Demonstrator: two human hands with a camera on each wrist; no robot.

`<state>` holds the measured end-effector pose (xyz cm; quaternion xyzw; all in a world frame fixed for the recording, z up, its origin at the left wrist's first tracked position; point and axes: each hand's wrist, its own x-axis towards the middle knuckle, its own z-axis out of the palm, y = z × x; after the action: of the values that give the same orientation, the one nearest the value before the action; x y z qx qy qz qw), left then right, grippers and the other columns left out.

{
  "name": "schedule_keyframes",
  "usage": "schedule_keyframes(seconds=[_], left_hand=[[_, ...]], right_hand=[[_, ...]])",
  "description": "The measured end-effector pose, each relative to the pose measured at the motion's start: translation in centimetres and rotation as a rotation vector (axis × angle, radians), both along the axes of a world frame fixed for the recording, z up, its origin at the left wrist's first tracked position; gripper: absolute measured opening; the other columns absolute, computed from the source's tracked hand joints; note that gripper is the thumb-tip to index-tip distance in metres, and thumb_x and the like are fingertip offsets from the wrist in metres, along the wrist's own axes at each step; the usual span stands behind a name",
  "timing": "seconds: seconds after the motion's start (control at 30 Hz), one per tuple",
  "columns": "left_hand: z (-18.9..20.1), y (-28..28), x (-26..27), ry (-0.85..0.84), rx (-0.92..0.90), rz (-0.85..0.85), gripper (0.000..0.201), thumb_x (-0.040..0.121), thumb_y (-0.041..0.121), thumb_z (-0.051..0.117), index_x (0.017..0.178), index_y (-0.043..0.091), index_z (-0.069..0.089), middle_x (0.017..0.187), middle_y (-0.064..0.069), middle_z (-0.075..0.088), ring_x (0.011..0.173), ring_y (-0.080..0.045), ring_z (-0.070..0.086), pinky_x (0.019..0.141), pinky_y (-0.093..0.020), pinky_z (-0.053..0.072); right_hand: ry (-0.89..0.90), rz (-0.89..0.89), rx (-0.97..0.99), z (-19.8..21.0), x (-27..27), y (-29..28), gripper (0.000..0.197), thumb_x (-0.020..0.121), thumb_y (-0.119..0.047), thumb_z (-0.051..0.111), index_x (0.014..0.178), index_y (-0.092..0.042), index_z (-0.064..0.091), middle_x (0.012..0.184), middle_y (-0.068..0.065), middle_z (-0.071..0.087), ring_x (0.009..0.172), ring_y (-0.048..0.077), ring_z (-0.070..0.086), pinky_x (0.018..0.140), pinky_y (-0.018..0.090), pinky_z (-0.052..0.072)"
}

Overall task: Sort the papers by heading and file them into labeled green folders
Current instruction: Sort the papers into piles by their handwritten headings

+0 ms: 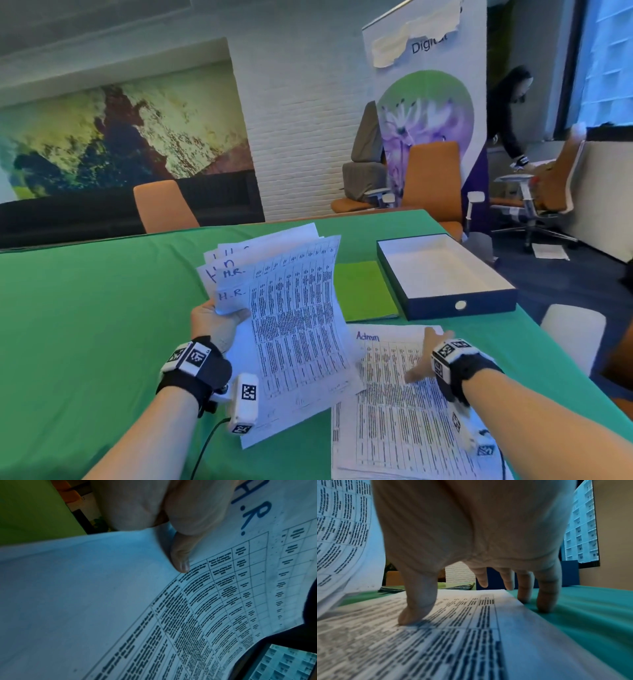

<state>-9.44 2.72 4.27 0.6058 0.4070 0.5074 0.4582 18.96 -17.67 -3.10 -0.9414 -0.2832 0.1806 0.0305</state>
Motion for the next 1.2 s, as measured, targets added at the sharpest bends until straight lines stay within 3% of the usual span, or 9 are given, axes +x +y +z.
schedule_keyframes(seconds=[0.07,0.17,0.37,0.47,0.6,0.67,0.77,0.97,1.2], left_hand=[[0.2,-0.3,0.4,0.004,-0.003,-0.007,0.039,0.07,-0.013,0.071,0.108,-0.005,0.064,0.113,-0.02,0.064,0.092,-0.023,0.057,0.086,-0.032,0.043],[0.4,-0.7,0.6,-0.002,0.003,0.005,0.039,0.072,-0.014,0.069,0.109,-0.007,0.063,0.114,-0.021,0.063,0.093,-0.023,0.055,0.087,-0.033,0.043],[0.1,-0.2,0.1,0.085,0.001,0.037,0.022,0.073,-0.006,0.073,0.083,0.012,0.064,0.095,-0.012,0.064,0.095,-0.031,0.061,0.081,-0.035,0.044],[0.2,-0.5,-0.3,0.093,-0.018,0.031,0.026,0.074,-0.007,0.072,0.097,0.004,0.065,0.096,-0.012,0.063,0.091,-0.027,0.058,0.082,-0.035,0.043],[0.0,-0.6,-0.5,0.101,-0.023,0.019,0.022,0.073,-0.01,0.07,0.081,0.009,0.063,0.092,-0.01,0.061,0.088,-0.027,0.056,0.081,-0.034,0.042],[0.0,-0.7,-0.6,0.095,-0.027,0.021,0.026,0.073,-0.011,0.07,0.095,0.003,0.064,0.095,-0.011,0.061,0.089,-0.027,0.056,0.081,-0.033,0.041],[-0.1,-0.5,-0.5,0.099,-0.036,0.014,0.037,0.074,-0.01,0.069,0.109,-0.001,0.063,0.099,-0.013,0.062,0.092,-0.027,0.056,0.083,-0.034,0.042],[0.1,-0.4,-0.1,0.101,-0.031,-0.002,0.038,0.075,-0.009,0.07,0.111,-0.002,0.063,0.107,-0.017,0.064,0.091,-0.026,0.056,0.085,-0.034,0.042],[-0.6,0.1,0.6,0.059,-0.047,-0.014,0.037,0.074,-0.006,0.072,0.109,0.003,0.065,0.107,-0.016,0.066,0.094,-0.028,0.06,0.087,-0.037,0.045]], right_hand=[[0.002,-0.067,0.062,0.5,0.3,-0.2,0.094,0.069,-0.038,0.079,0.139,-0.009,0.023,0.138,0.017,0.034,0.124,0.034,0.045,0.098,0.044,0.043],[-0.003,-0.117,0.186,1.5,1.1,-0.3,0.048,0.092,-0.011,0.051,0.135,-0.001,0.032,0.132,0.021,0.045,0.118,0.033,0.051,0.095,0.04,0.043],[-0.064,-0.046,0.345,3.8,1.8,-0.7,0.014,0.084,-0.008,0.053,0.095,-0.01,0.062,0.088,0.01,0.062,0.082,0.027,0.063,0.081,0.038,0.054],[-0.099,-0.037,0.379,4.3,2.0,-0.4,0.019,0.086,-0.009,0.047,0.087,-0.015,0.066,0.086,0.012,0.062,0.077,0.027,0.063,0.081,0.04,0.055],[-0.121,0.003,0.435,4.4,2.2,-0.1,0.025,0.087,-0.013,0.049,0.087,-0.021,0.073,0.089,0.008,0.069,0.077,0.024,0.064,0.08,0.035,0.055],[-0.115,0.002,0.433,4.3,2.1,0.1,0.028,0.088,-0.011,0.047,0.086,-0.02,0.074,0.087,0.008,0.07,0.077,0.024,0.064,0.078,0.033,0.053],[-0.101,-0.015,0.412,4.0,1.9,0.2,0.026,0.086,-0.007,0.047,0.089,-0.017,0.07,0.086,0.009,0.067,0.078,0.024,0.063,0.072,0.031,0.049],[-0.052,-0.039,0.381,2.8,2.0,-0.1,0.012,0.082,-0.014,0.054,0.092,-0.016,0.06,0.088,0.005,0.066,0.077,0.022,0.064,0.079,0.039,0.055],[0.031,0.001,0.501,3.3,1.7,-0.9,0.008,0.087,-0.021,0.056,0.094,-0.02,0.055,0.097,0.003,0.063,0.087,0.019,0.061,0.083,0.033,0.051]])
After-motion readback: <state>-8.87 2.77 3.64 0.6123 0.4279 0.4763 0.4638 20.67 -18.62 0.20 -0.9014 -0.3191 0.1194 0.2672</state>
